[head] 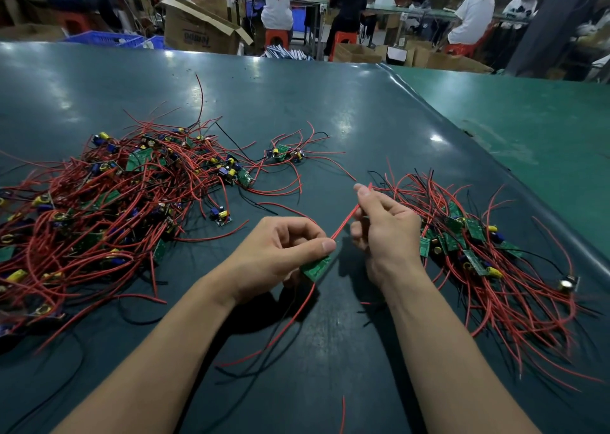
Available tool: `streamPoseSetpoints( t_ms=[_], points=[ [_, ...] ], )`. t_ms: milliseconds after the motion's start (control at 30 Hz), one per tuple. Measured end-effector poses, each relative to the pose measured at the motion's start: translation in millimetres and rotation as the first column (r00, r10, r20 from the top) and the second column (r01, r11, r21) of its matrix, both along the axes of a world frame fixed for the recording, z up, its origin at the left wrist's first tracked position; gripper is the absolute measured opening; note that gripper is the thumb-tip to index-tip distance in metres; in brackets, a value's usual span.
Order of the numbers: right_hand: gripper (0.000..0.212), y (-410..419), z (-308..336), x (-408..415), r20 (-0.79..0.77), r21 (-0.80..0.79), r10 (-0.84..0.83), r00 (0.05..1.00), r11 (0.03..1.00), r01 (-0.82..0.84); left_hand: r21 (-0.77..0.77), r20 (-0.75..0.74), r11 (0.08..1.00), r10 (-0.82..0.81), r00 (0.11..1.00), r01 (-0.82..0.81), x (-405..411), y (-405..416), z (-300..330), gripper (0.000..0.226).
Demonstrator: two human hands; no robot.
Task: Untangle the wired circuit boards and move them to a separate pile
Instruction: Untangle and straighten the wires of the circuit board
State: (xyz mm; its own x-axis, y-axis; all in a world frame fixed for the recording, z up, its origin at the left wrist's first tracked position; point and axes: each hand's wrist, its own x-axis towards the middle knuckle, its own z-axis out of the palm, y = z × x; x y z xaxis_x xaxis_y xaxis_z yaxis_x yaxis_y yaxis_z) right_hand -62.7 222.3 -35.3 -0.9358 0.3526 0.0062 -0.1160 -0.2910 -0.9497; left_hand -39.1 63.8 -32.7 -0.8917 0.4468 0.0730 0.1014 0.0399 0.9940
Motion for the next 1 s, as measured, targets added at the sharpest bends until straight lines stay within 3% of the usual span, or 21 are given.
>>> streamPoseSetpoints(
  t_ms=[133, 233, 333, 400, 500, 567, 700, 767, 833, 1000],
  points=[
    [0.016, 1, -7, -2, -0.113, 0.211, -0.053, 0.992, 0.974, 0.077, 0.027, 0.031, 0.999, -0.026, 0.999, 0.026, 0, -2, 1, 0.019],
    [0.016, 2, -4, -1, -0.11, 0.2, -0.072, 0.991, 0.975, 0.094, 0.081, 0.025, 0.992, 0.09, 0.996, -0.092, -1, 1, -3, 0.022],
    [0.029, 3, 2, 3, 0.025, 0.131, 0.137, 0.99, 0.982, -0.139, 0.168, -0.012, 0.938, 0.31, 0.951, -0.303, -5, 5, -6, 0.022],
    [0.042, 0, 5, 9, 0.159, 0.229, 0.375, 0.913, 0.886, -0.404, 0.198, -0.07, 0.914, 0.373, 0.925, -0.354, -7, 6, -7, 0.02],
    [0.031, -1, 7, 20, 0.287, 0.281, 0.611, 0.738, 0.683, -0.674, 0.192, -0.1, 0.908, 0.395, 0.913, -0.372, -8, 5, -10, 0.016],
    [0.023, 0, 9, 24, 0.274, 0.229, 0.674, 0.686, 0.647, -0.727, 0.148, -0.152, 0.922, 0.379, 0.913, -0.359, -6, 6, -10, 0.023],
    [0.012, -4, 12, 26, 0.092, 0.16, 0.596, 0.798, 0.782, -0.602, 0.165, -0.176, 0.944, 0.313, 0.933, -0.286, -4, 1, -6, 0.028],
    [0.016, -6, 14, 25, -0.011, 0.068, 0.532, 0.847, 0.845, -0.53, 0.012, -0.348, 0.956, 0.28, 0.895, -0.294, -5, -8, -8, 0.018],
    [0.015, -4, 17, 26, -0.046, 0.047, 0.469, 0.882, 0.883, -0.467, -0.133, -0.548, 0.922, 0.236, 0.802, -0.363, -4, -14, -11, 0.016],
    [0.02, 1, 16, 29, -0.066, 0.272, 0.303, 0.951, 0.922, -0.275, -0.182, -0.677, 0.878, 0.214, 0.704, -0.442, -12, -24, -11, 0.012]
  ],
)
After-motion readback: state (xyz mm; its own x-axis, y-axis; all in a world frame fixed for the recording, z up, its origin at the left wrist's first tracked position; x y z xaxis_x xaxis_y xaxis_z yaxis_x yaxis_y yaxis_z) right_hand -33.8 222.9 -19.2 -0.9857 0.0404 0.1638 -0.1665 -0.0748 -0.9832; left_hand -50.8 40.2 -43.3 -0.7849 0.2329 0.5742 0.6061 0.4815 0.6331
